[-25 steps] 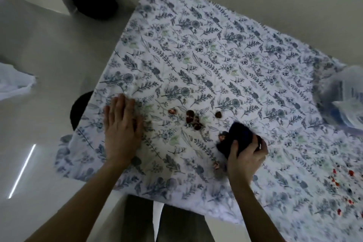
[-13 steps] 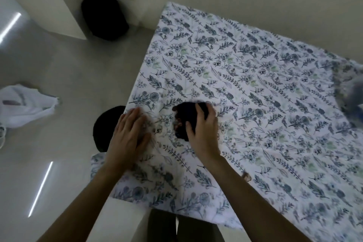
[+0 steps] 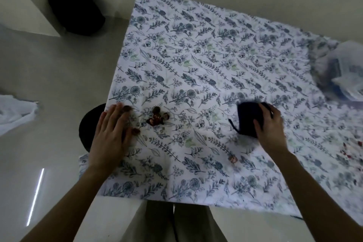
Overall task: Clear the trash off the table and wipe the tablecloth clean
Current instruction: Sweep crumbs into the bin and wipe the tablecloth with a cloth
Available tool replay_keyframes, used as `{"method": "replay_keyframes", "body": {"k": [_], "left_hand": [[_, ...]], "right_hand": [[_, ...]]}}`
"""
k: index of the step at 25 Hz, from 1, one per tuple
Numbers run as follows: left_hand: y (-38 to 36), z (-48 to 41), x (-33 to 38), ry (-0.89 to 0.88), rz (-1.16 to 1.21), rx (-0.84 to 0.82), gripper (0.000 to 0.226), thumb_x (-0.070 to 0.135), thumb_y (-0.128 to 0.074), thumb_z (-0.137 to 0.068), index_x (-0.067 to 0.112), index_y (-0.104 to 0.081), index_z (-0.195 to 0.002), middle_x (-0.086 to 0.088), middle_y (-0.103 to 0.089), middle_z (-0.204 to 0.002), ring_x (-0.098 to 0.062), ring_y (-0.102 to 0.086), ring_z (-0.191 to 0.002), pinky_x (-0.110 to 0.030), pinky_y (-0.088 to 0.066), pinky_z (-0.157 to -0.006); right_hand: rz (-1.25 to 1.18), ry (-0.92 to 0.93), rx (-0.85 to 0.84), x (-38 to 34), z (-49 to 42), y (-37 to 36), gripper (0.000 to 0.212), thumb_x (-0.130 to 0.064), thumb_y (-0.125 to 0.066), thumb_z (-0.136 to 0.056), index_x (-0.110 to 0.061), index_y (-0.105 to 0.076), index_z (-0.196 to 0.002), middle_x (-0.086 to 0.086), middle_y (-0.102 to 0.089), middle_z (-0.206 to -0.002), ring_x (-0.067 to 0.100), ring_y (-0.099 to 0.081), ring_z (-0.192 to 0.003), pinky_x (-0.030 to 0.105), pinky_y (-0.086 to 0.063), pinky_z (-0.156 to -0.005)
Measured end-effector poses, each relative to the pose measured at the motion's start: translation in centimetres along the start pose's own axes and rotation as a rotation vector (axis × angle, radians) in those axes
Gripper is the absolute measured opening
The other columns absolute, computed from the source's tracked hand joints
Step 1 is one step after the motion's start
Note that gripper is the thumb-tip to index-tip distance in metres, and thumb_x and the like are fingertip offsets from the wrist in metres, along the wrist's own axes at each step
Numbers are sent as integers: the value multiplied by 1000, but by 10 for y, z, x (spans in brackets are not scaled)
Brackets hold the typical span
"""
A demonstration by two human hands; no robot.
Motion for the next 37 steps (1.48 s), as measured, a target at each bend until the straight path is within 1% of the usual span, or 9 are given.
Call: {"method": "replay_keyframes", "body": {"k": [3,5,8,12,17,23,28,32,37], "left_hand": [[2,0,-2,-18,26,-3,50,27,-29,-98,10,-35,-145,-10,-25,-158,-24,-18,-148,-43,-13,-122],[1,0,-5,-38,34,-20,51,25,-26,-98,8,-33,-146,-10,-24,-158,-24,-18,-148,-44,-13,-122],[1,3,-7,-40,43,-44,54,30,-21,-99,7,-29,-148,-11,-21,-159,-24,-15,-149,-45,-12,-122],[3,16,-6,-39,6,-81,56,33,-18,-100,10,-19,-151,-11,-17,-160,-24,-12,-149,-41,-6,-123],[2,41,-9,13,-18,-93,57,31,-24,-100,13,-12,-152,-7,-11,-162,-21,-7,-150,-45,-11,-122],[-2,48,-12,38,10,-36,56,32,-34,-100,12,-21,-151,-7,-17,-161,-18,-11,-150,-43,-18,-121],[-5,47,-13,46,-39,-27,55,35,-29,-102,13,-20,-151,-6,-18,-160,-18,-13,-149,-40,-18,-120],[-2,61,-13,114,-16,32,51,32,-31,-101,10,-32,-147,-9,-28,-156,-20,-18,-147,-34,-12,-122],[1,83,-11,194,14,67,53,31,-36,-98,10,-30,-147,-9,-29,-155,-14,-7,-149,-29,-5,-123]], "right_hand": [[-19,-52,32,38,48,12,50,-13,-57,-90,-5,-40,-137,28,-32,-138,49,-40,-122,63,-42,-98],[-34,-38,26,44,83,14,53,-28,-56,-88,-5,-43,-135,25,-33,-137,46,-44,-119,58,-45,-97],[-67,3,3,33,125,5,65,-48,-52,-80,-7,-45,-131,18,-31,-135,42,-47,-115,49,-49,-89],[-121,-53,93,6,138,-13,67,-53,-49,-82,-7,-45,-131,17,-31,-136,40,-41,-121,53,-47,-96],[-165,-58,135,-65,120,-39,64,-50,-46,-84,-6,-43,-131,18,-31,-136,40,-38,-122,54,-44,-97],[-219,-37,147,-152,72,-68,64,-49,-49,-87,-6,-39,-133,20,-30,-139,37,-37,-122,50,-44,-98],[-184,150,88,-229,52,-96,62,-49,-41,-92,-5,-40,-134,24,-32,-140,36,-35,-126,48,-42,-100],[-169,281,108,-268,43,-110,60,-47,-41,-93,-2,-43,-132,25,-34,-137,34,-35,-122,48,-46,-95],[-170,393,51,-339,27,-127,65,-54,-35,-92,-3,-41,-133,27,-36,-139,40,-39,-124,48,-43,-99]]}}
Point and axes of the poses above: each hand's wrist, its own z-axis away from the middle knuckle, its own y-axis out of the back of the hand, x = y × z, the point moved 3 cm from there along -z, towards the middle knuckle
